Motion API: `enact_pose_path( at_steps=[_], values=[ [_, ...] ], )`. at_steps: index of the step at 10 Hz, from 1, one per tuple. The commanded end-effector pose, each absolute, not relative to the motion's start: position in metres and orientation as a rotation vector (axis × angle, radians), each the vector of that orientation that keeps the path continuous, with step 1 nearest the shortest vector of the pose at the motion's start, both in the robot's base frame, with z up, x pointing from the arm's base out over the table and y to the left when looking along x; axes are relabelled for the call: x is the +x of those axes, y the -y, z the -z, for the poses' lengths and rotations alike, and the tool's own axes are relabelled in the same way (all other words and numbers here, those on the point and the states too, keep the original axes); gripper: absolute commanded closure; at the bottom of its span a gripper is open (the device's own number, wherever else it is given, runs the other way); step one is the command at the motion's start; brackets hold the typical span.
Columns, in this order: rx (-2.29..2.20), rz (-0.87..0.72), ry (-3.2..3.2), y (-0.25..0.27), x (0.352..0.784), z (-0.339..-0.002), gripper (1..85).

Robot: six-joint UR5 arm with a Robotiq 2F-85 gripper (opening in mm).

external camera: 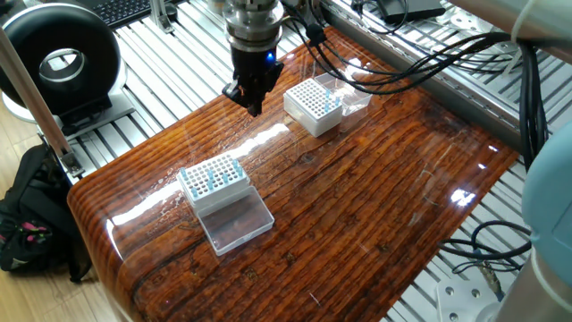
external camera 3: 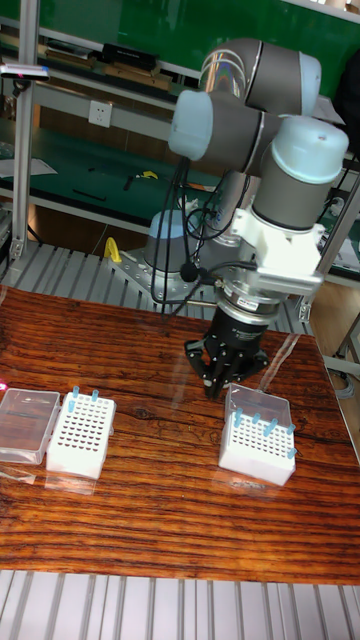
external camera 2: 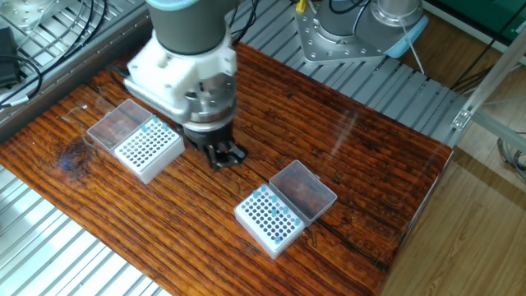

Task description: Transfer all medium pipette tips from one holder to another

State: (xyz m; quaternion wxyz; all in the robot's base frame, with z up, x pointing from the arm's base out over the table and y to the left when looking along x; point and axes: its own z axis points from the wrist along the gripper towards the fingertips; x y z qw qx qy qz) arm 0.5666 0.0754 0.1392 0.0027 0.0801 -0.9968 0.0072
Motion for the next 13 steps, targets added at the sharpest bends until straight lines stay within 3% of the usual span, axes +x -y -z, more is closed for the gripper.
enact_pose_path(
  at_steps=[1,8,11,13],
  values=[
    [0.528,-0.075,3.06,-0.07,0.56,-0.141,67.7],
    [0.315,0.07,3.137,-0.153,0.555,-0.118,65.3],
    [0.315,0.051,3.164,-0.155,0.565,-0.109,63.7],
    [0.311,0.05,3.173,-0.153,0.568,-0.1,57.0]
  ],
)
